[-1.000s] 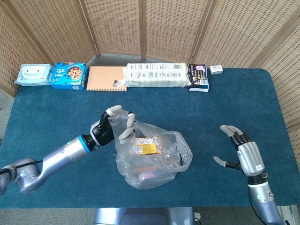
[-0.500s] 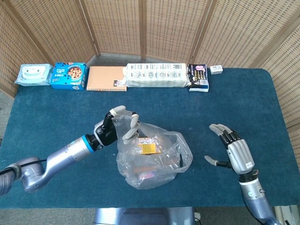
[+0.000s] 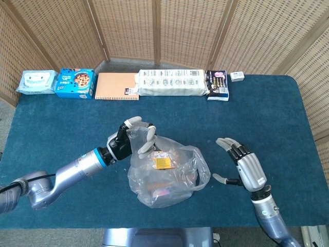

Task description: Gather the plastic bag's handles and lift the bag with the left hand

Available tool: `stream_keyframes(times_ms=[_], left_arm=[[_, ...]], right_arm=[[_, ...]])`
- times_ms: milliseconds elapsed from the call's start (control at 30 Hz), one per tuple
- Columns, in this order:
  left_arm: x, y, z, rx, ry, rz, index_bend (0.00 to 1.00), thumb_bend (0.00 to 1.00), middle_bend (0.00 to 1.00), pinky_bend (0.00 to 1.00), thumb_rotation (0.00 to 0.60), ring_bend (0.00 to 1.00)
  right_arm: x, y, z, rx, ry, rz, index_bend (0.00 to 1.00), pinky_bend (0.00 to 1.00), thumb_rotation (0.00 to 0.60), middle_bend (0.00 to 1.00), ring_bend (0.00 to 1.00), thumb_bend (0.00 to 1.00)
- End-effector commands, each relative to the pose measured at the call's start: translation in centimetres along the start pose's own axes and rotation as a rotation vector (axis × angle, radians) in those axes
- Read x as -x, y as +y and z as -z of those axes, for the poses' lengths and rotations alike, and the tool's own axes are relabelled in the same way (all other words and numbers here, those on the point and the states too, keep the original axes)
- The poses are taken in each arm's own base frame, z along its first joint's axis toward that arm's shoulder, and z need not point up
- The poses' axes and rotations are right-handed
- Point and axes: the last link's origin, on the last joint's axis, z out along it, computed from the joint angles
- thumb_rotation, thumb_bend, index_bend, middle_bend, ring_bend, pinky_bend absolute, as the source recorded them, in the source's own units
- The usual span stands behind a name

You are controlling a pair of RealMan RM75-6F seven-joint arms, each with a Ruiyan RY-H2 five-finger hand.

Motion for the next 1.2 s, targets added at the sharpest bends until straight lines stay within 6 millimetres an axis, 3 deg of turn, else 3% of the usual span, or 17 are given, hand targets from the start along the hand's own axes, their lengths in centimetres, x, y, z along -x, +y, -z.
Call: stream_keyframes(times_ms=[33, 400, 833, 1033, 1200], left_arm=[[0.0, -0.1, -0.2, 0.000, -0.002, 0.004, 0.61, 0.47, 0.75, 0.78, 0.000, 0.82], [0.3, -0.1, -0.6, 0.004, -0.019, 0.010, 0.61, 0.47, 0.75, 0.78, 0.000, 0.82], [0.8, -0.2, -1.3, 0.003, -0.029, 0.009, 0.61, 0.47, 0.75, 0.75, 0.000, 0.82], [0.6, -0.2, -1.0, 0.004, -0.019, 0.006, 0.61, 0.47, 0.75, 0.74, 0.000, 0.82], [0.2, -0.3, -0.7, -0.002, -0.004, 0.008, 0.61, 0.47, 0.75, 0.72, 0.000, 0.82]], right_arm=[[0.5, -0.5, -0.3, -0.011, -0.007, -0.008, 0.15, 0.21, 0.495, 0.20, 0.18, 0.12], [2.6, -2.2, -1.2, -0.032, -0.005, -0.046, 0.17, 0.20, 0.495, 0.20, 0.18, 0.11], [3.0, -4.9, -2.6, -0.014, 0.120, -0.175, 0.26, 0.19, 0.495, 0.26, 0.19, 0.09], [3.0, -6.0, -3.0, -0.005, 0.167, -0.261, 0.37, 0.19, 0.492, 0.31, 0.24, 0.11], [2.9, -6.1, -2.9, 0.004, 0.203, -0.311, 0.55, 0.19, 0.527, 0.39, 0.29, 0.14]])
